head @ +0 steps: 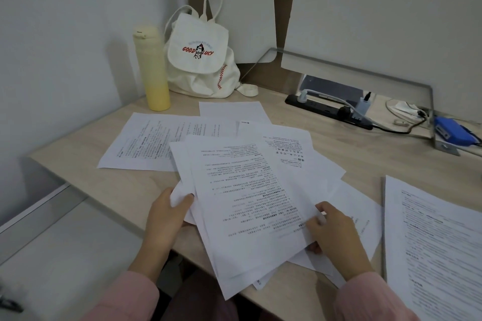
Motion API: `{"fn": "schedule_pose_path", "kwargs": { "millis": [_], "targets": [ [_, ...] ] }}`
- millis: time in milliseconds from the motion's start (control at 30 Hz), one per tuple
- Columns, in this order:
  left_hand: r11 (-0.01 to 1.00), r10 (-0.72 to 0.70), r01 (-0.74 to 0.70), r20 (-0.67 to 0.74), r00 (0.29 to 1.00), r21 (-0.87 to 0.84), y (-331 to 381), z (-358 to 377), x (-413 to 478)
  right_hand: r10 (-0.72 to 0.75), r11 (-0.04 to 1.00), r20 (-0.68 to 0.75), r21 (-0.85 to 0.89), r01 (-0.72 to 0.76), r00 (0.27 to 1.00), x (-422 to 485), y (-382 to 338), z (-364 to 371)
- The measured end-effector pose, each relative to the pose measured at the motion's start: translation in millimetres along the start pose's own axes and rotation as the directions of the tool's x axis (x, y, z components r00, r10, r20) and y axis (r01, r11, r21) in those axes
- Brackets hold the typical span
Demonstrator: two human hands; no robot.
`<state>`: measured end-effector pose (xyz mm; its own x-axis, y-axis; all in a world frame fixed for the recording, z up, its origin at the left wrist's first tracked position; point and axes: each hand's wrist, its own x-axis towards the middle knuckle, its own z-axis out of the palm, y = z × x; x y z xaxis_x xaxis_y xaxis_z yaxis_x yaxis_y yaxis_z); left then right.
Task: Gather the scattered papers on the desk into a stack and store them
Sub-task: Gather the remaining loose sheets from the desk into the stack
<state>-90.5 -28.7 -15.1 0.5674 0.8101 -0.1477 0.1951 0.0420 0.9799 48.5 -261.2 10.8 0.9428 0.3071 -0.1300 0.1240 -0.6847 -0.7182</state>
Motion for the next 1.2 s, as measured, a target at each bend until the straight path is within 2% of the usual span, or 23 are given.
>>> {"fn": "schedule_pose_path", "kwargs": {
  "millis": [133, 233, 300, 333, 433, 567, 600, 733, 800, 900, 1033, 1200],
  "targets": [
    [0.994, -0.012, 0.010, -0.021, 1.000, -0.106, 1, -2, -1, 0.056, 0.991, -0.040, 0.123, -0.050, 0.998, 4, 3, -4],
    [0.982, -0.035, 0.031, -0.017, 0.999, -0.186, 3, -5, -1, 0.041, 0.996, -0.204, 0.084, -0.024, 0.978, 9, 9, -19],
    [0.973, -0.058, 0.054, -0.013, 0.998, -0.222, 3, -7, 0, 0.089, 0.975, -0.299, 0.220, -0.022, 0.950, 12, 13, -31],
    [0.972, -0.062, 0.058, -0.013, 0.998, -0.226, 3, -8, 1, 0.139, 0.938, -0.302, 0.347, -0.027, 0.943, 14, 15, -37],
    [0.970, -0.063, 0.058, -0.012, 0.998, -0.238, 2, -8, 3, 0.258, 0.727, -0.196, 0.684, -0.056, 0.946, 16, 20, -48],
    [0.963, -0.055, 0.055, 0.008, 0.998, -0.262, 0, -8, 3, 0.243, 0.522, -0.038, 0.847, -0.098, 0.969, 16, 21, -49],
    [0.963, -0.054, 0.055, 0.012, 0.998, -0.265, 0, -8, 3, 0.224, 0.528, -0.019, 0.842, -0.105, 0.974, 16, 21, -48],
    [0.966, -0.043, 0.045, 0.016, 0.999, -0.256, -1, -7, 3, 0.132, 0.768, 0.001, 0.632, -0.103, 0.991, 15, 13, -37],
    [0.969, -0.037, 0.040, 0.019, 0.999, -0.245, -1, -8, 4, 0.112, 0.828, 0.019, 0.551, -0.104, 0.994, 14, 9, -28],
    [0.973, -0.026, 0.032, 0.028, 0.999, -0.228, -2, -9, 3, 0.120, 0.913, -0.034, 0.397, -0.097, 0.992, 15, 6, -17],
    [0.977, -0.007, 0.013, 0.028, 1.000, -0.212, -3, -8, 2, 0.113, 0.957, -0.103, 0.278, -0.080, 0.988, 16, 2, -10],
    [0.974, -0.008, 0.013, 0.023, 1.000, -0.227, -4, -8, 1, 0.189, 0.916, -0.123, 0.380, -0.129, 0.974, 16, -2, -7]
  ]
}}
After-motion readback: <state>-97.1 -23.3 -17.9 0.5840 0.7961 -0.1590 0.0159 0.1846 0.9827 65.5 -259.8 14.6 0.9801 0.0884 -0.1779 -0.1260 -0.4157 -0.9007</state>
